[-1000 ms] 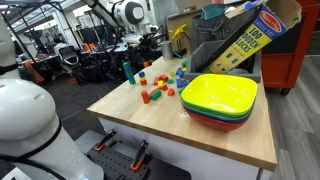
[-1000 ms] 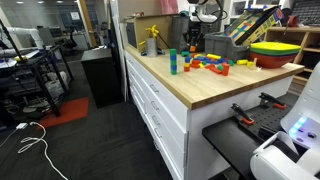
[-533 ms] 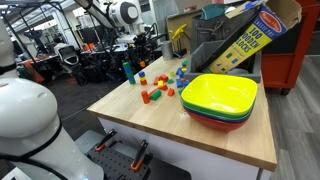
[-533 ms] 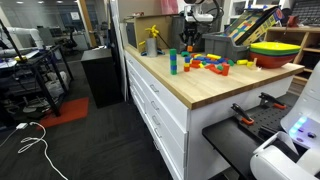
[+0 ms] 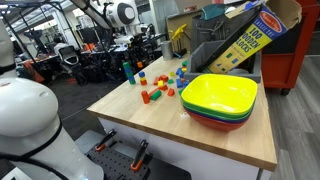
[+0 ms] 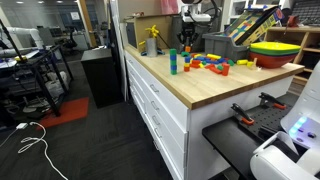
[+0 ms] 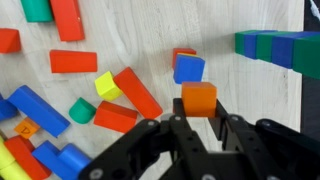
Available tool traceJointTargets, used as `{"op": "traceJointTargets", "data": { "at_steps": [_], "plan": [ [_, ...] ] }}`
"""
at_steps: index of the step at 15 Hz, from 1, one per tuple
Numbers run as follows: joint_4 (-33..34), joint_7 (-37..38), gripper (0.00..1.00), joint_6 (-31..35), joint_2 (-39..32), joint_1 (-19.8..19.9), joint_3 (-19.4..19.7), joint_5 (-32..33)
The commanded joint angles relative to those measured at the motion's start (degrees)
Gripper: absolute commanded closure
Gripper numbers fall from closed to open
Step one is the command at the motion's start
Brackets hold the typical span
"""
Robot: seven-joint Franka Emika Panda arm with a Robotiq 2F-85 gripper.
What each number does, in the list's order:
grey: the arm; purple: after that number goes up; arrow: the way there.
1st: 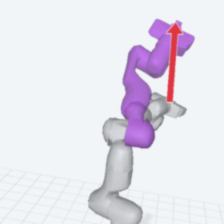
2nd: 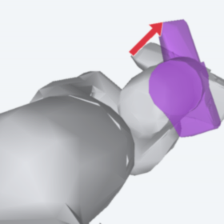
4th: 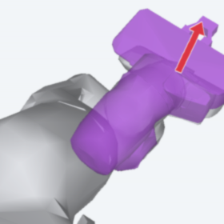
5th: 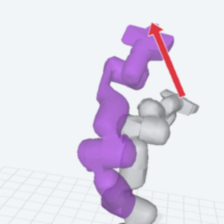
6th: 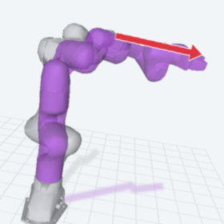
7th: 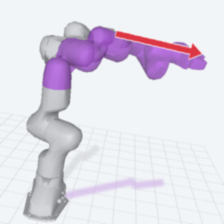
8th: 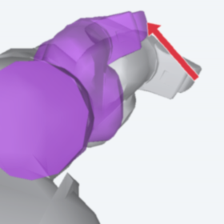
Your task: Put one orange block on top of the stack on the right.
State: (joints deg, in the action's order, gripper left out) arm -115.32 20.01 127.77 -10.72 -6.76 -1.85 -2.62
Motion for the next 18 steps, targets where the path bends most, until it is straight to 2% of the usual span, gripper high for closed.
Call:
{"op": "traceJointTargets", "data": {
  "at_steps": [1,18],
  "plan": [
    [-0.4,2.5,0.93,-2.9,1.3,0.1,-0.2,0.0],
    [-1.5,1.2,0.93,-1.0,0.4,0.3,-0.8,-2.5]
  ]
}}
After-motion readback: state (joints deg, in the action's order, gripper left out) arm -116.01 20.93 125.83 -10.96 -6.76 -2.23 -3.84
